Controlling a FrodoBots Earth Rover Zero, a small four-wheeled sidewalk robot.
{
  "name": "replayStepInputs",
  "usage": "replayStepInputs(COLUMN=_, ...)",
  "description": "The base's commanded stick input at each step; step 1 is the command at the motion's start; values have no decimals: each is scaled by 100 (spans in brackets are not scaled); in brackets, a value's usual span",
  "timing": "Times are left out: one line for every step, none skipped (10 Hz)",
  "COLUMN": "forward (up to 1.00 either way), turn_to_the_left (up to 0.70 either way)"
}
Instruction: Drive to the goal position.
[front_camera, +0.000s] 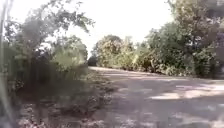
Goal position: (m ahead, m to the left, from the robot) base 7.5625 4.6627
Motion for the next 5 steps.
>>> replayStepInputs(forward=70, turn_to_the_left=-31)
replayStepInputs(forward=70, turn_to_the_left=-31)
replayStepInputs(forward=70, turn_to_the_left=-31)
replayStepInputs(forward=70, turn_to_the_left=-27)
replayStepInputs(forward=70, turn_to_the_left=-15)
